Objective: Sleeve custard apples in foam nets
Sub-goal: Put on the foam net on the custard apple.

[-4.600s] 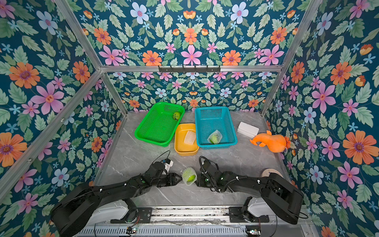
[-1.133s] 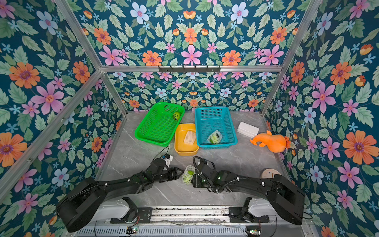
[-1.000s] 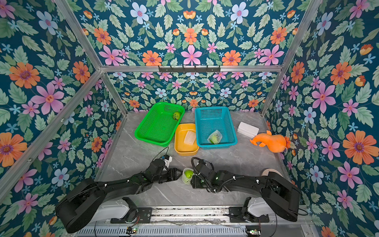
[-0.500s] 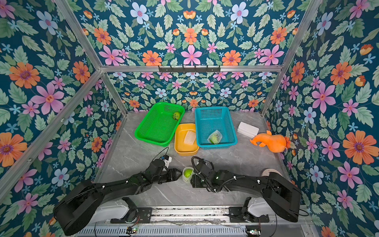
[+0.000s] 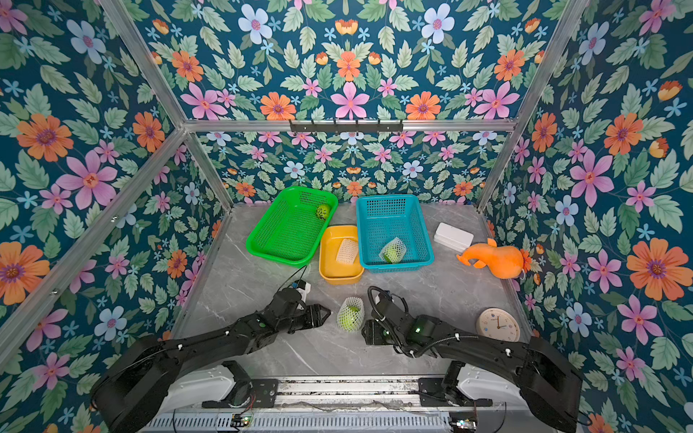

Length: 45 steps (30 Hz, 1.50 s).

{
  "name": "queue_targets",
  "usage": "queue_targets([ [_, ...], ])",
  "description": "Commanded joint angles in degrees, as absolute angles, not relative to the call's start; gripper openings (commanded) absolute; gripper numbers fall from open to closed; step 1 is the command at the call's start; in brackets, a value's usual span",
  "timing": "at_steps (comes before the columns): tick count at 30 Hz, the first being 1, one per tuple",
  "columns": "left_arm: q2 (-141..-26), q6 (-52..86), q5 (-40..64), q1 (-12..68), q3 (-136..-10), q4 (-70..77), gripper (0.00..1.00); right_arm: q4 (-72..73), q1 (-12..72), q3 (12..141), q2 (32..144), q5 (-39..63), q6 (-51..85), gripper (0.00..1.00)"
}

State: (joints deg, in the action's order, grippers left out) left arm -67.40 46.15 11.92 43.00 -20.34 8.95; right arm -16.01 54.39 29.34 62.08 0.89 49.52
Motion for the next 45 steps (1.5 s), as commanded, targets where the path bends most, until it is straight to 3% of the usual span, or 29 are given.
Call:
queue_targets([
  [1, -65.41, 44.86, 14.08, 42.96, -20.76, 8.53, 0.70, -18.66, 51.58, 28.82, 59.61, -0.97, 49.94, 0.68],
  [12, -63.97, 43.51, 24.06, 44.76, -20.13, 8.26, 0.65, -12.06, 49.92, 31.10, 65.59, -0.08, 49.44, 0.65],
  [33, -73.77, 44.16, 19.41, 45.00, -18.48, 12.07, 0.65, -3.68, 49.92, 32.32, 77.69, 1.79, 50.89, 0.64],
  [45, -64.30, 42.65, 10.67, 44.85, -18.15, 2.90, 0.66, -22.63, 50.74, 34.35, 62.85, -0.18, 47.83, 0.70],
])
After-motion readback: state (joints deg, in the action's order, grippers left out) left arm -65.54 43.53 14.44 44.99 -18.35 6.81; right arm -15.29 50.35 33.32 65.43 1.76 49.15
